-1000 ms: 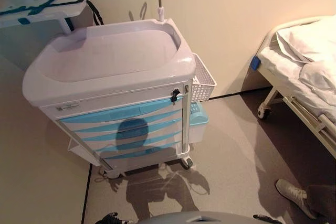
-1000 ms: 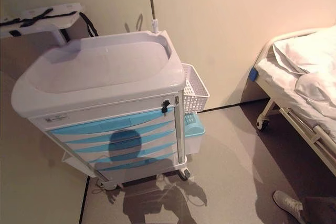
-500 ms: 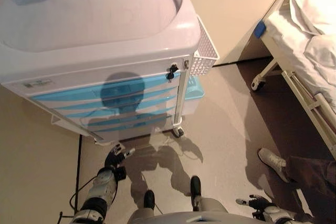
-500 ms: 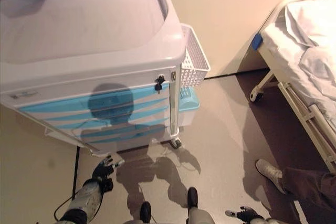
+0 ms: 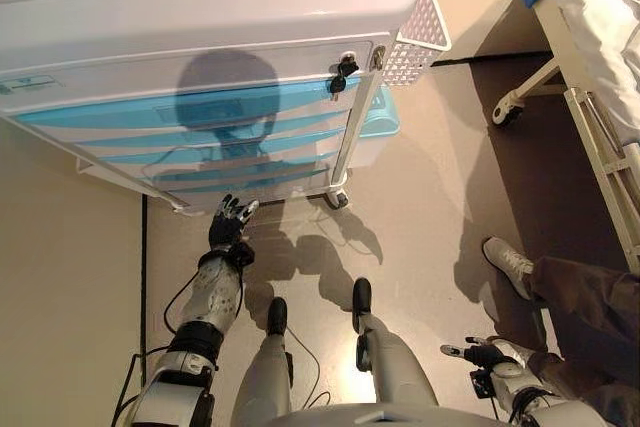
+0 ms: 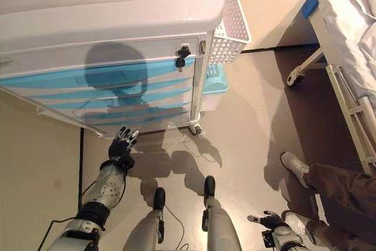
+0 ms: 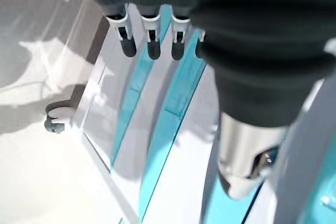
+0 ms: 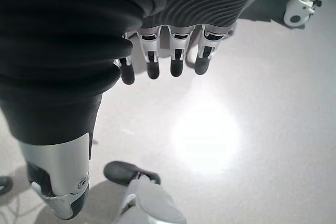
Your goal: Open the drawer and pick up the medicine
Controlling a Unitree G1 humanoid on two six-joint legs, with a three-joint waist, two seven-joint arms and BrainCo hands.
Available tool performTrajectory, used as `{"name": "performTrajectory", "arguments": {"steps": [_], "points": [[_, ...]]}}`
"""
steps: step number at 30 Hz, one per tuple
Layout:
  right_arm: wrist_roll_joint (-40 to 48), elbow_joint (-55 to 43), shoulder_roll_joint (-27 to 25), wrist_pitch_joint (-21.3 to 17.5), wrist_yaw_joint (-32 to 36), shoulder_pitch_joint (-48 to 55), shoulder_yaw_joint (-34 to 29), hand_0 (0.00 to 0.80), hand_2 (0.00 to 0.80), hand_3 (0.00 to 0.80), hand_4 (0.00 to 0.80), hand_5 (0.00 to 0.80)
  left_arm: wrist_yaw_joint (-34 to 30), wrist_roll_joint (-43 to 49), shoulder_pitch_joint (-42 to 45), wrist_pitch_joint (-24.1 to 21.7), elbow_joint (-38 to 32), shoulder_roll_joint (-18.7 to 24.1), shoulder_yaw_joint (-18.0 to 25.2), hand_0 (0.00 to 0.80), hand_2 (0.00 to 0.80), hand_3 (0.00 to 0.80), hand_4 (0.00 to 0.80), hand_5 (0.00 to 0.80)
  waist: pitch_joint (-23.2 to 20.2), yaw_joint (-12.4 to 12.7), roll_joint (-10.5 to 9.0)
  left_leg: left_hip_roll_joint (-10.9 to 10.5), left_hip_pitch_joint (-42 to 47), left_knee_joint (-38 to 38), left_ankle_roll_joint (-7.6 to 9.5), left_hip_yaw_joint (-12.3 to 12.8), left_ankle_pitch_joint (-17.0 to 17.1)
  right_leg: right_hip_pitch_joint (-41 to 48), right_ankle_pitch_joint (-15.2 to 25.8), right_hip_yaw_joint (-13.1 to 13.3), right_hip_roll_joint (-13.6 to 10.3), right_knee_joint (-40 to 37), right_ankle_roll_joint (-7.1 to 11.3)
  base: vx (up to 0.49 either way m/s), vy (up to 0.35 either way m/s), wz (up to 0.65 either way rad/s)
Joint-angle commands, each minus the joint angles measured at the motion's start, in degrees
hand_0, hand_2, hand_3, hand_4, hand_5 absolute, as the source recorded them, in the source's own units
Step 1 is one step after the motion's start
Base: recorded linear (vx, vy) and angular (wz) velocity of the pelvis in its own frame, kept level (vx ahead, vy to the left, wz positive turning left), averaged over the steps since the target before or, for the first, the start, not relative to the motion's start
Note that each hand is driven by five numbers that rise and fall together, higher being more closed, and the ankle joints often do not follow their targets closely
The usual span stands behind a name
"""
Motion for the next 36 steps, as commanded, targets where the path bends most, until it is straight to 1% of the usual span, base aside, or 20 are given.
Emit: {"name": "performTrajectory", "arguments": {"steps": [1, 5, 10, 18, 26, 36], "points": [[2.1, 0.1, -0.6, -0.8, -0.9, 1.1, 3.4, 0.000, 0.000, 0.000, 0.000, 0.000, -1.4, -3.6, -1.9, -4.1, -4.2, 0.3, 2.3, 0.000, 0.000, 0.000, 0.000, 0.000, -3.5, -0.8, -2.17, -2.8, -5.5, 2.5, 2.55, -2.8, 1.0, -1.3, -3.7, -1.5, -0.4, 5.1, 2.06, -0.018, -0.006, 0.05], [2.2, -0.4, -0.1, -1.0, -0.8, 0.6, 4.1, 0.000, 0.000, 0.000, 0.000, 0.000, -2.1, -6.0, -3.4, -4.5, -5.0, 0.0, 1.7, 0.000, 0.000, 0.000, 0.000, 0.000, -3.1, -0.9, -2.85, -2.5, -5.6, 1.7, 2.36, -3.0, 1.5, -1.6, -3.4, -1.5, -0.1, 4.5, 2.09, 0.000, 0.000, 0.00], [2.5, -1.0, 0.1, -1.3, -1.0, 0.2, 4.6, 0.000, 0.000, 0.000, 0.000, 0.000, -2.7, -7.3, -4.4, -4.8, -7.0, -0.6, 0.5, 0.000, 0.000, 0.000, 0.000, 0.000, -2.2, -1.0, -3.20, -2.2, -5.8, 1.1, 2.31, -3.2, 2.0, -1.9, -3.2, -1.8, 0.1, 4.3, 2.05, -0.004, -0.003, 0.01], [3.2, -1.7, 0.6, -1.7, -1.1, -0.7, 5.4, 0.000, 0.000, 0.000, 0.000, 0.000, -3.1, -9.8, -7.7, -5.6, -7.8, -1.4, -0.9, 0.000, 0.000, 0.000, 0.000, 0.000, -0.7, -1.1, -3.70, -2.2, -6.0, 0.5, 2.18, -3.5, 2.3, -2.3, -3.1, -2.3, -0.1, 4.3, 2.17, -0.005, -0.005, 0.03], [3.5, -2.1, 1.2, -2.0, -1.0, -1.4, 6.2, 0.000, 0.000, 0.000, 0.000, 0.000, -3.6, -12.5, -9.9, -6.6, -7.9, -1.5, -0.6, 0.000, 0.000, 0.000, 0.000, 0.000, 0.1, -1.2, -4.27, -2.1, -6.3, 0.7, 2.20, -3.3, 2.2, -2.4, -2.9, -2.0, 0.0, 4.1, 2.26, 0.000, 0.000, 0.00], [3.3, -2.6, 1.1, -2.4, -0.6, -1.6, 6.5, 0.000, 0.000, 0.000, 0.000, 0.000, -4.0, -13.2, -10.4, -6.9, -8.5, -1.1, -0.5, 0.000, 0.000, 0.000, 0.000, 0.000, 0.5, -1.1, -4.83, -2.0, -6.1, 0.9, 2.10, -3.2, 1.8, -2.1, -2.9, -2.0, 0.3, 4.0, 2.26, 0.000, 0.000, 0.00]]}}
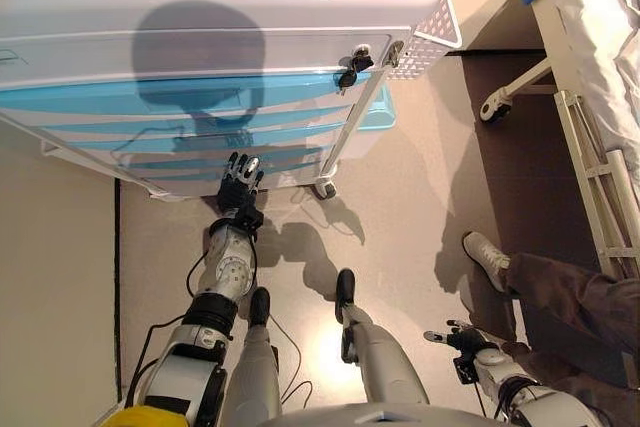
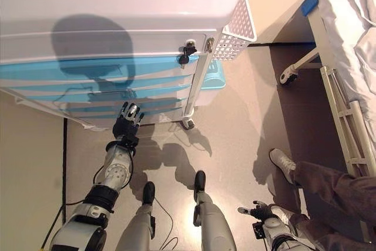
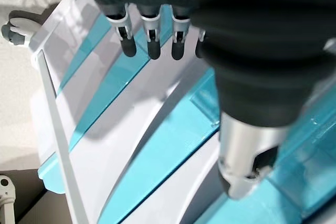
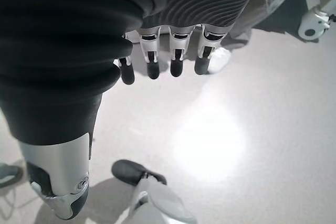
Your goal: Open the drawer and pick up the medicine
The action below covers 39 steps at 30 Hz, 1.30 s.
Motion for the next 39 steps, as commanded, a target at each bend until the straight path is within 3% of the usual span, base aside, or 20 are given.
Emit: {"name": "performTrajectory", "arguments": {"steps": [1, 25, 39], "points": [[1.9, -0.3, -1.3, -0.6, -0.3, 0.4, 2.3, 0.000, 0.000, 0.000, 0.000, 0.000, -2.0, -2.0, -3.6, -2.6, -4.1, 1.1, 1.4, 0.000, 0.000, 0.000, 0.000, 0.000, -0.5, 0.2, -0.67, -2.2, -4.1, 1.0, 2.26, -2.2, 1.9, -0.6, -2.3, -1.0, 0.2, 3.9, 2.38, 0.000, 0.000, 0.00], [1.4, -0.5, -1.2, -1.2, 1.0, 1.0, 2.0, 0.000, 0.000, 0.000, 0.000, 0.000, -7.8, -13.0, -3.9, -3.4, -4.4, 0.9, 6.8, 0.000, 0.000, 0.000, 0.000, 0.000, 0.1, 0.8, -2.78, -1.9, -3.6, 1.0, 2.25, -2.1, 1.5, -0.2, -1.7, -0.7, 0.8, 3.7, 2.35, 0.000, 0.000, 0.00], [1.0, 0.1, -1.4, -1.4, 1.4, 1.5, 2.0, 0.000, 0.000, 0.000, 0.000, 0.000, -7.9, -12.9, -5.1, -5.0, -5.8, 3.0, 7.9, 0.000, 0.000, 0.000, 0.000, 0.000, -0.4, 0.9, -3.66, -2.0, -3.3, 0.5, 2.31, -2.2, 1.7, 0.0, -1.5, -0.6, 0.8, 3.4, 2.49, 0.002, 0.000, 0.00]]}}
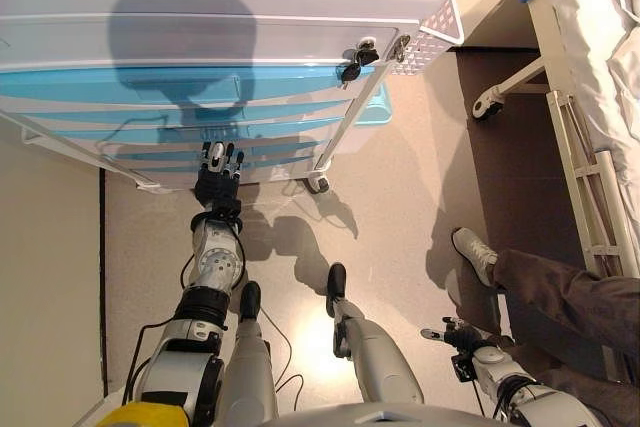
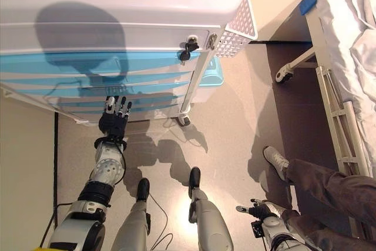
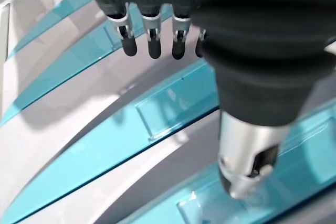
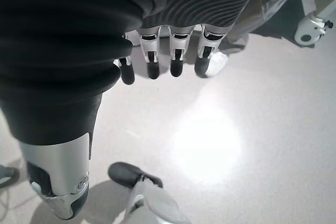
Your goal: Open the drawer and pick up the medicine
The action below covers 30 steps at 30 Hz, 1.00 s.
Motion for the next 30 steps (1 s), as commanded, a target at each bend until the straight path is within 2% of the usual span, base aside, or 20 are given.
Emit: {"name": "performTrajectory", "arguments": {"steps": [1, 20, 21, 25, 27, 28, 29, 30], "points": [[1.1, 0.3, -1.4, -0.9, 0.0, 1.7, 2.1, 0.000, 0.000, 0.000, 0.000, 0.000, -1.8, -1.5, -3.8, -2.9, -4.7, 2.3, 1.8, 0.000, 0.000, 0.000, 0.000, 0.000, -2.6, 0.9, -1.40, -2.1, -4.1, 0.9, 2.36, -2.2, 1.3, -0.9, -2.0, -0.6, 0.7, 4.1, 2.69, 0.000, 0.000, 0.00], [0.9, 0.5, -1.7, -0.7, 0.5, 1.9, 1.8, 0.000, 0.000, 0.000, 0.000, 0.000, -1.0, -0.8, -5.2, -4.3, -5.3, 4.9, 3.9, 0.000, 0.000, 0.000, 0.000, 0.000, -3.1, 0.8, -0.55, -2.4, -5.4, 2.7, 2.39, -2.0, 0.4, -1.2, -2.4, -0.5, 0.5, 4.7, 2.60, 0.000, 0.000, 0.00], [0.8, 0.5, -1.8, -0.7, 0.5, 1.9, 1.8, 0.000, 0.000, 0.000, 0.000, 0.000, -0.9, -0.8, -5.2, -4.3, -5.2, 5.1, 4.0, 0.069, 0.069, 0.069, 0.069, 0.069, -3.2, 0.8, -0.51, -2.4, -5.5, 2.7, 2.39, -2.0, 0.4, -1.2, -2.4, -0.5, 0.5, 4.7, 2.60, 0.000, 0.000, 0.00], [0.8, 0.4, -1.9, -0.8, 0.6, 1.8, 1.8, 0.000, 0.000, 0.000, 0.000, 0.000, -1.1, -0.6, -5.1, -4.4, -5.8, 5.3, 4.3, 0.107, 0.107, 0.107, 0.107, 0.107, -3.4, 0.9, -0.34, -2.5, -5.7, 2.9, 2.39, -1.9, 0.4, -1.4, -2.3, -0.5, 0.5, 4.8, 2.60, 0.000, 0.000, 0.00], [0.7, 0.5, -1.8, -0.7, 0.6, 1.8, 1.7, 0.000, 0.000, 0.000, 0.000, 0.000, -0.9, -0.3, -4.9, -4.6, -5.9, 5.4, 4.5, 0.339, 0.339, 0.339, 0.339, 0.339, -3.5, 0.9, -0.26, -2.5, -5.7, 3.0, 2.39, -2.0, 0.3, -1.4, -2.3, -0.4, 0.5, 4.9, 2.58, 0.000, 0.000, 0.00], [0.8, 0.6, -1.8, -0.7, 0.7, 1.9, 1.6, 0.000, 0.000, 0.000, 0.000, 0.000, -0.7, -0.1, -4.9, -4.9, -5.7, 5.5, 4.8, 0.602, 0.602, 0.602, 0.602, 0.602, -3.5, 0.9, -0.19, -2.5, -5.8, 3.1, 2.40, -2.0, 0.3, -1.4, -2.4, -0.4, 0.5, 5.0, 2.56, 0.000, 0.000, 0.00], [0.8, 0.6, -1.8, -0.7, 0.7, 1.9, 1.6, 0.000, 0.000, 0.000, 0.000, 0.000, -0.7, -0.1, -4.9, -4.9, -5.7, 5.5, 4.8, 0.800, 0.800, 0.800, 0.800, 0.800, -3.5, 0.9, -0.18, -2.5, -5.8, 3.1, 2.40, -2.0, 0.3, -1.4, -2.4, -0.4, 0.5, 5.0, 2.56, 0.000, 0.000, 0.00], [0.7, 0.7, -1.8, -0.7, 0.6, 1.9, 1.6, 0.000, 0.000, 0.000, 0.000, 0.000, -0.6, -0.1, -4.9, -5.0, -5.6, 5.5, 5.0, 0.800, 0.800, 0.800, 0.800, 0.800, -3.5, 0.9, -0.15, -2.5, -5.8, 3.0, 2.39, -2.0, 0.3, -1.5, -2.3, -0.4, 0.5, 5.0, 2.57, 0.000, 0.000, 0.00]]}}
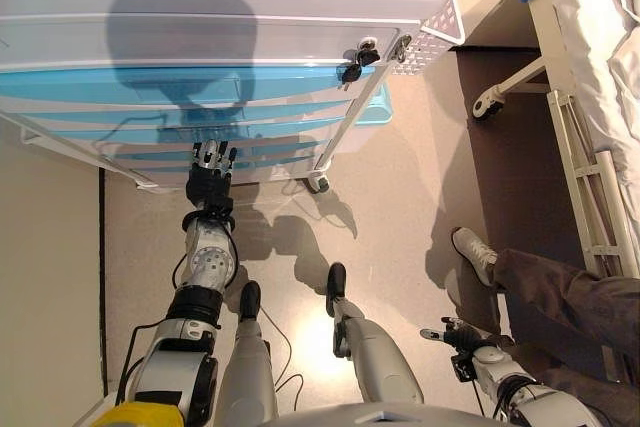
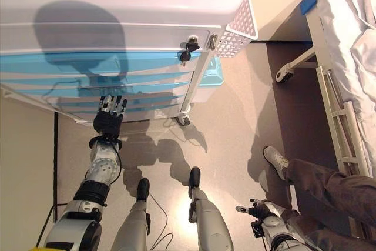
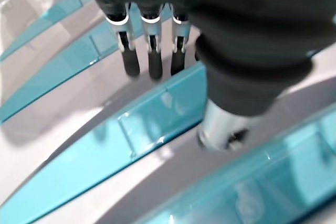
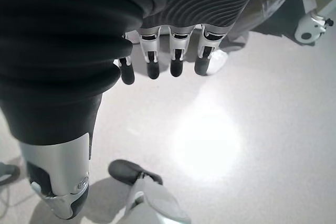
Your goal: Open the drawer and pick up the medicine
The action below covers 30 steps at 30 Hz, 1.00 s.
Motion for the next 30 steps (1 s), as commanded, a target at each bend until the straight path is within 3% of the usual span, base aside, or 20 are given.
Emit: {"name": "performTrajectory", "arguments": {"steps": [1, 30], "points": [[0.8, 0.7, -1.7, -0.6, -0.3, 1.8, 1.6, 0.000, 0.000, 0.000, 0.000, 0.000, -3.2, 1.1, -5.0, -5.1, -5.5, 3.7, 4.1, 0.800, 0.800, 0.800, 0.800, 0.800, -3.5, 1.0, -0.13, -2.5, -5.8, 3.0, 2.41, -2.0, 0.3, -1.4, -2.4, -0.4, 0.5, 5.0, 2.56, 0.000, 0.000, 0.00], [0.8, 0.6, -1.9, -0.7, -0.2, 2.4, 1.2, 0.000, 0.000, 0.000, 0.000, 0.000, -3.4, 1.5, -3.5, -4.9, -5.4, 4.0, 4.8, 0.800, 0.800, 0.800, 0.800, 0.800, -3.5, 1.6, -0.12, -2.8, -7.7, 5.3, 2.28, -2.6, 0.1, -3.1, -3.1, -0.9, 0.7, 7.7, 2.10, -0.006, -0.005, 0.00]]}}
